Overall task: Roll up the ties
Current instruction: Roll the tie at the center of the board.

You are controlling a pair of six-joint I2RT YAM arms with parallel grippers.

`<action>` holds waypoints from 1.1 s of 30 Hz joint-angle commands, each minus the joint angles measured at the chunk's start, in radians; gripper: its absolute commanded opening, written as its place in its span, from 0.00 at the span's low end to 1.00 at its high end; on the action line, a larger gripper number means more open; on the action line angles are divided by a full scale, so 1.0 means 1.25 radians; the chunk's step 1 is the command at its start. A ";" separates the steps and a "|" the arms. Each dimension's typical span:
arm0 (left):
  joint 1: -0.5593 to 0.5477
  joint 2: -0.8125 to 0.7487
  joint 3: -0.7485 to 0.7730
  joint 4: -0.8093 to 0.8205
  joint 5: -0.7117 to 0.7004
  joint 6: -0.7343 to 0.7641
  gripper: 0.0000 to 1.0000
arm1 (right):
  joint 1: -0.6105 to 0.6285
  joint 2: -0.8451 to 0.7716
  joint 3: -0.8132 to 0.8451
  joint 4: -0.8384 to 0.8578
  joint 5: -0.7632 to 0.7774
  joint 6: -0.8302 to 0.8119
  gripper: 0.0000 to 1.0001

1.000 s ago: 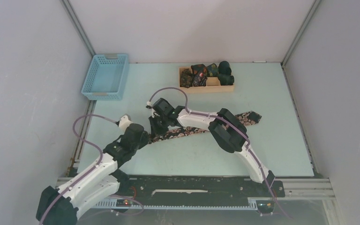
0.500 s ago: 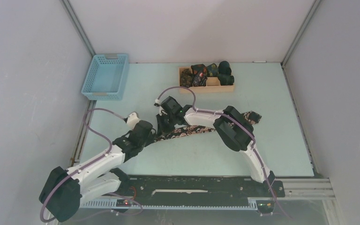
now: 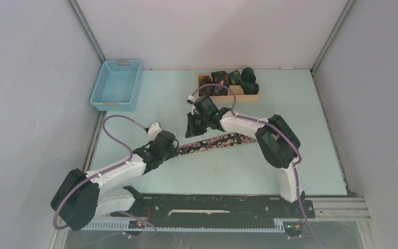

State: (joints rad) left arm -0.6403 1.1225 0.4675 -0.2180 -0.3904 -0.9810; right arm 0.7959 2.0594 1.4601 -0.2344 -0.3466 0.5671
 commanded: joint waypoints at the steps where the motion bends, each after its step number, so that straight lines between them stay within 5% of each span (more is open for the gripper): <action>1: -0.013 0.036 0.037 0.057 0.034 0.043 0.10 | -0.023 -0.045 -0.015 0.024 0.011 -0.008 0.00; 5: -0.021 0.055 0.038 0.078 0.056 0.067 0.30 | -0.031 -0.048 -0.021 0.023 0.007 -0.008 0.00; 10: -0.029 0.053 0.031 0.104 0.079 0.091 0.41 | -0.031 -0.050 -0.021 0.025 0.000 -0.008 0.00; 18: -0.031 0.004 -0.019 0.193 0.124 0.112 0.46 | -0.014 -0.064 -0.024 0.036 -0.051 -0.016 0.00; 33: -0.031 -0.061 -0.058 0.200 0.096 0.124 0.31 | 0.032 -0.055 -0.032 0.070 -0.130 -0.019 0.01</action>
State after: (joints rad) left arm -0.6724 1.0767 0.4019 -0.0010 -0.2508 -0.8539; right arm 0.8227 2.0361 1.4143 -0.1997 -0.4683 0.5510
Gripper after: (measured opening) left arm 0.327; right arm 0.008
